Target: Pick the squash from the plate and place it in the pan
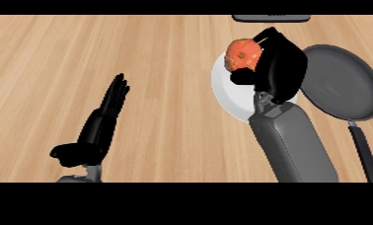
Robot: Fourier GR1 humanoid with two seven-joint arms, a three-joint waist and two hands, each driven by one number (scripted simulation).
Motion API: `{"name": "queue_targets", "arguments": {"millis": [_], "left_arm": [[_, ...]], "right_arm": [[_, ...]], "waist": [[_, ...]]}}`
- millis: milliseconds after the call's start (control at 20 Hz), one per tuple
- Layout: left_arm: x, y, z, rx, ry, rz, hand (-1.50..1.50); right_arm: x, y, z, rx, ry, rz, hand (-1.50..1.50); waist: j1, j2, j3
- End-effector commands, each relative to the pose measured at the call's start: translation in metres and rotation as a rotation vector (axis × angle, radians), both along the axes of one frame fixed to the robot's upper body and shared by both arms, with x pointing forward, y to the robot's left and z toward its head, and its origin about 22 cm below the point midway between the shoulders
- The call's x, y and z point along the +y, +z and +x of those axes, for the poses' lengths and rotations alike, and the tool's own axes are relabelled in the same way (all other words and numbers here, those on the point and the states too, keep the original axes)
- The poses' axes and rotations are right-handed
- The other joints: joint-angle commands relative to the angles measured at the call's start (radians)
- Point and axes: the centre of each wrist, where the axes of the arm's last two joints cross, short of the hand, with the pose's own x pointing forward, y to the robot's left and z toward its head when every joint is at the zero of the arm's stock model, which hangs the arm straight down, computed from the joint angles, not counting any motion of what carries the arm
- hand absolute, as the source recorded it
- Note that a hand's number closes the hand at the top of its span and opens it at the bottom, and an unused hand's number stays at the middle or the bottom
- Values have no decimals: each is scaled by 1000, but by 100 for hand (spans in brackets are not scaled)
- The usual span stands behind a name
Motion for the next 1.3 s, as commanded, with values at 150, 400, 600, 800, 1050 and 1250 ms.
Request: {"name": "queue_targets", "arguments": {"millis": [150,400,600,800,1050,1250], "left_arm": [[-7,-1,-10,18,1,4,0],[13,4,4,-7,-10,7,0],[13,-12,-3,-13,-7,4,0],[-1,-3,-4,-6,-10,15,0],[0,-3,-3,-12,-22,1,0],[4,4,19,-3,-33,12,0]], "right_arm": [[-52,-14,7,-127,-162,149,150],[-103,-36,11,-149,-209,71,150],[-167,-60,17,-173,-283,-80,150],[-214,-66,22,-251,-364,-105,150],[-252,-71,38,-327,-417,-52,150],[-269,-72,54,-330,-401,-47,150]], "waist": [[4,2,1],[2,3,0],[6,6,0],[13,6,1],[18,7,1],[20,10,2]]}}
